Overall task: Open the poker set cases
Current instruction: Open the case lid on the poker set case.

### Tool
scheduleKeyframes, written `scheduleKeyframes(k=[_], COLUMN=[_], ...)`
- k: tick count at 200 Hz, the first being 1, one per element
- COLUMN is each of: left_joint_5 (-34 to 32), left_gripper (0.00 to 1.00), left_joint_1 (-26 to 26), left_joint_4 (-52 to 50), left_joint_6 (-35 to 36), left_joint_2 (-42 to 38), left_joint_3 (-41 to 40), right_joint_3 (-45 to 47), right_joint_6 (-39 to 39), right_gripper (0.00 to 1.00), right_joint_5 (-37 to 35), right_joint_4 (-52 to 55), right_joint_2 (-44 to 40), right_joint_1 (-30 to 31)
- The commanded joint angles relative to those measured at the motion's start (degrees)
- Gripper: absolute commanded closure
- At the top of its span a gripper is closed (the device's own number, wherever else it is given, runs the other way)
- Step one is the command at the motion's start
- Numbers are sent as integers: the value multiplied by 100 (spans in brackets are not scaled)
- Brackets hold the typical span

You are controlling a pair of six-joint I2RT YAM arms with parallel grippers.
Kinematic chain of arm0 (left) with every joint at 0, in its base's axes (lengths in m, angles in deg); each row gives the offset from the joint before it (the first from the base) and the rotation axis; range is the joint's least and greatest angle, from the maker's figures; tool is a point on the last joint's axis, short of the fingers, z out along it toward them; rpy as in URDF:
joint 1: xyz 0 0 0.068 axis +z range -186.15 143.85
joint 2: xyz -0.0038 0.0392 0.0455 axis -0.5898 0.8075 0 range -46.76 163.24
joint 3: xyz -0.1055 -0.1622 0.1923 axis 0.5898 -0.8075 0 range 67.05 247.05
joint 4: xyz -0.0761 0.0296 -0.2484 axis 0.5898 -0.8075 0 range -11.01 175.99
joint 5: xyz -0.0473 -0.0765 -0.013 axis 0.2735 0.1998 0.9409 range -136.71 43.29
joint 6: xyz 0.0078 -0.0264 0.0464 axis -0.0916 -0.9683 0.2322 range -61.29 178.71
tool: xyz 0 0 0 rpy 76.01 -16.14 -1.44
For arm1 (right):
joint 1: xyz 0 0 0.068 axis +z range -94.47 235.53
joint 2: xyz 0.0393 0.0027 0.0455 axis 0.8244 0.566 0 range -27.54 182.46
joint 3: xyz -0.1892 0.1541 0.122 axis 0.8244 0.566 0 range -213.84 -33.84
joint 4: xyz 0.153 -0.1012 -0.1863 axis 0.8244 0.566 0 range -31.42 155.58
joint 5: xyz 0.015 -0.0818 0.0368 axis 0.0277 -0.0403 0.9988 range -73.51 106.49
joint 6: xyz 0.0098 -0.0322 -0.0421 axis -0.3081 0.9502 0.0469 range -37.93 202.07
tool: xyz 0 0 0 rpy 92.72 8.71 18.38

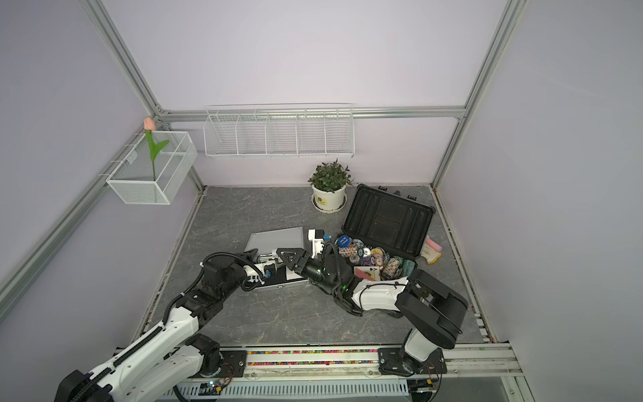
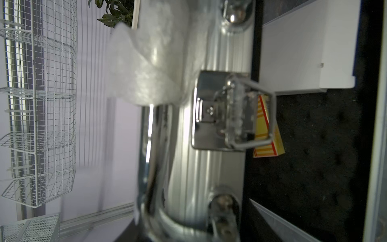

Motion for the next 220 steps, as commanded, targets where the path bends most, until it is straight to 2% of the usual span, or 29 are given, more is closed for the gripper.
scheduleKeyframes(k=[1, 35, 91, 141, 166, 195, 220], left_joint_5=[-184, -298, -337, -72, 23, 181, 268], left_gripper=[46, 47, 48, 48, 49, 48, 44], left_joint_1=[-1, -3, 8, 230, 350, 535, 683], left_joint_4=[387, 319, 379, 504, 633, 807, 934], left_joint_6=[-273, -526, -889, -1592, -2015, -2474, -2711], left_joint_2=[10, 160, 475, 651, 622, 618, 685], left_joint_3=[318, 532, 834, 1118, 1158, 1172, 1222], right_joint_3=[35, -35, 8, 234, 312, 68, 33], right_joint_6=[318, 1065, 2219, 2841, 3052, 3356, 3371], right_gripper=[33, 31, 28, 28, 27, 25, 24], right_joint_5=[-32, -130, -768, -1424, -1689, -1594, -1607], right_joint_4=[329, 1251, 2640, 3116, 3266, 3763, 3766], right_joint_2=[-419, -1073, -2160, -2954, -3199, -3250, -3174], right_joint_1=[12, 11, 12, 17, 7, -13, -15])
